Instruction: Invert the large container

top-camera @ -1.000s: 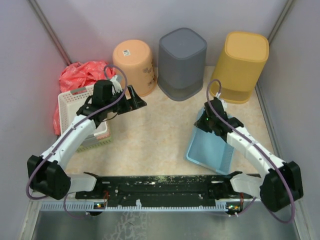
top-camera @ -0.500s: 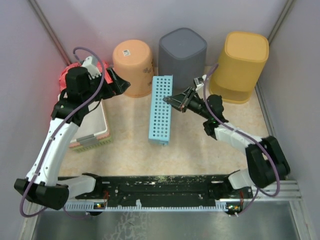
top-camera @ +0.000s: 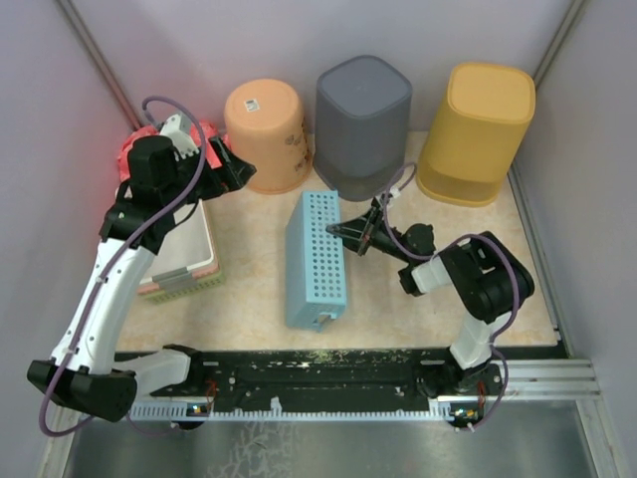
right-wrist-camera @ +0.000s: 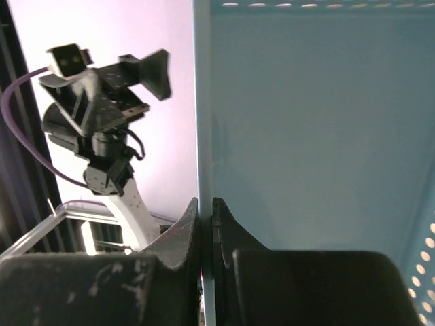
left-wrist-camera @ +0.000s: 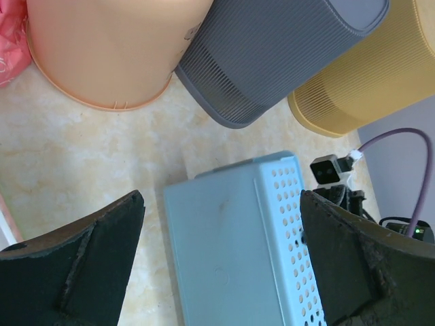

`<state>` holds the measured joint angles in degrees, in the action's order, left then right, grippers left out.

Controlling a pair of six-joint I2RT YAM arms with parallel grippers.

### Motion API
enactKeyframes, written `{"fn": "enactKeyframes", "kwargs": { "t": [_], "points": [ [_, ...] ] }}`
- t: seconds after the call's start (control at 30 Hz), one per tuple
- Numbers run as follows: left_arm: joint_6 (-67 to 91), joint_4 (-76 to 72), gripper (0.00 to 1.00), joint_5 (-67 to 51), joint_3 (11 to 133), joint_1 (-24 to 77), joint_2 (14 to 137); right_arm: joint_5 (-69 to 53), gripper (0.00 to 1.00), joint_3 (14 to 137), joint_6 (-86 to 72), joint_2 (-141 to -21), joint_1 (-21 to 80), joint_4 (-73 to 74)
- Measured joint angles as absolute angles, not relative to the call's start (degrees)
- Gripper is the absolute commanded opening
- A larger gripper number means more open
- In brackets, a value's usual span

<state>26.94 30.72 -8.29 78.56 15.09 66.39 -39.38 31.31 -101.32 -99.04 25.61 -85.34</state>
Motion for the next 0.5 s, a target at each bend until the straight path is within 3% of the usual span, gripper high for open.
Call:
{"fn": "enactKeyframes", "kwargs": {
  "t": [0.1,0.13,0.3,0.37,0.4,0.5],
  "points": [
    [26.9,30.9,1.00,-8.5,78.5,15.1,66.6,-40.7,0.00,27.0,-101.7,-100.0,24.5,-86.1],
    [26.9,30.9,1.00,-8.6,78.5,15.1,66.7,-41.0,0.05,25.9,-101.6,-100.0,23.8,-87.0],
    [26.7,30.9,1.00,-9.7,78.1,15.0,66.7,-45.2,0.57,19.4,-100.9,-98.9,15.0,-89.3],
    [26.7,30.9,1.00,-10.6,77.9,15.0,67.0,-46.9,0.70,16.8,-100.5,-98.9,10.6,-89.1],
    [26.7,30.9,1.00,-11.2,77.8,15.0,67.2,-47.9,0.82,15.6,-100.1,-98.9,8.2,-89.1],
    [26.6,30.9,1.00,-13.2,77.4,15.0,68.3,-50.5,0.86,13.7,-99.5,-99.2,3.4,-89.1]
  ]
}}
